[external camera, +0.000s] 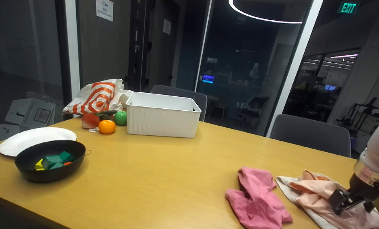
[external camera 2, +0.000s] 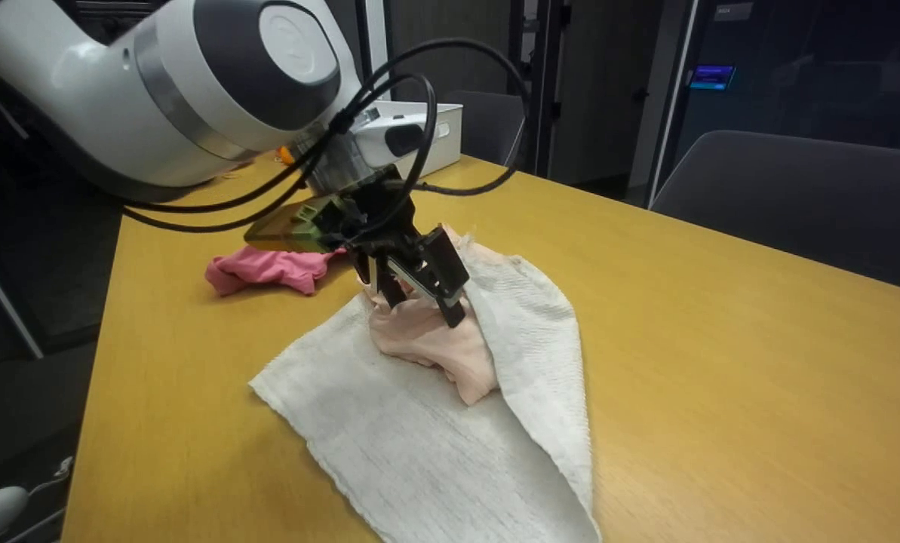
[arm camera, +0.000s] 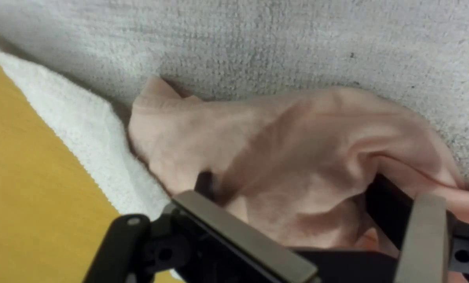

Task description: Unfold the white towel, remove the two shirts from the towel and put them on the table

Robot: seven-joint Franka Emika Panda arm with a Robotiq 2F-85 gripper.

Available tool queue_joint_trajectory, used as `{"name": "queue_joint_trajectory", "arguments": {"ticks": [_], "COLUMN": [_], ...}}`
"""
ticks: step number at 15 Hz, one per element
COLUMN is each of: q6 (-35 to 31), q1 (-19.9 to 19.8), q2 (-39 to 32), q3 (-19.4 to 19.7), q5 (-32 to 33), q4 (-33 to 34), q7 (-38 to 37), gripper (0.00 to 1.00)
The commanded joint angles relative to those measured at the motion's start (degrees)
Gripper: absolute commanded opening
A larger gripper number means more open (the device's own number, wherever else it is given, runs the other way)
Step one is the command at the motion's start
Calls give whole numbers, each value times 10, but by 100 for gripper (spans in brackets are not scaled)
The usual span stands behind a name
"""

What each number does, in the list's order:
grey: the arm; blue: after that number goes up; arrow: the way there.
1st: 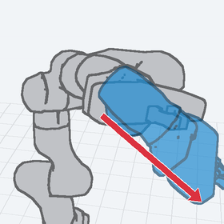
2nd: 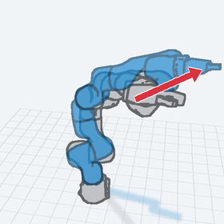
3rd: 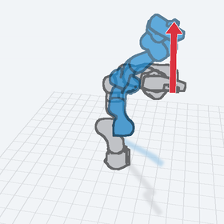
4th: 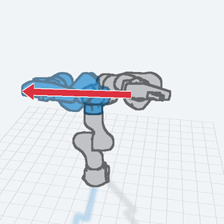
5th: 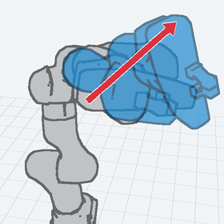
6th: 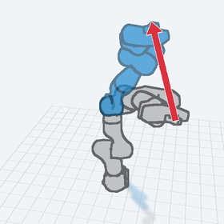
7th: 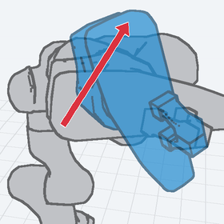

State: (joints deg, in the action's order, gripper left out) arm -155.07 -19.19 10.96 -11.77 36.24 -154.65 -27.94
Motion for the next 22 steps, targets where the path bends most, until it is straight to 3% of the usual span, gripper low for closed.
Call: {"name": "queue_joint_trajectory", "arguments": {"ticks": [1, 3, 4, 5, 13, 17, 22], "q6": [-15, -30, -42, -49, -53, -40, -48], "q1": [36, 49, 57, 65, 98, 85, 71], "q2": [-52, -62, -63, -64, -43, 4, 67], "q3": [56, 79, 91, 101, 132, 131, 133], "q5": [-67, -106, -123, -143, -234, -199, -211], "q4": [25, 27, 24, 23, 23, 15, 7], "q7": [16, 26, 36, 49, 106, 86, 97], "gripper": [100, 100, 75, 74, 13, 13, 13]}}
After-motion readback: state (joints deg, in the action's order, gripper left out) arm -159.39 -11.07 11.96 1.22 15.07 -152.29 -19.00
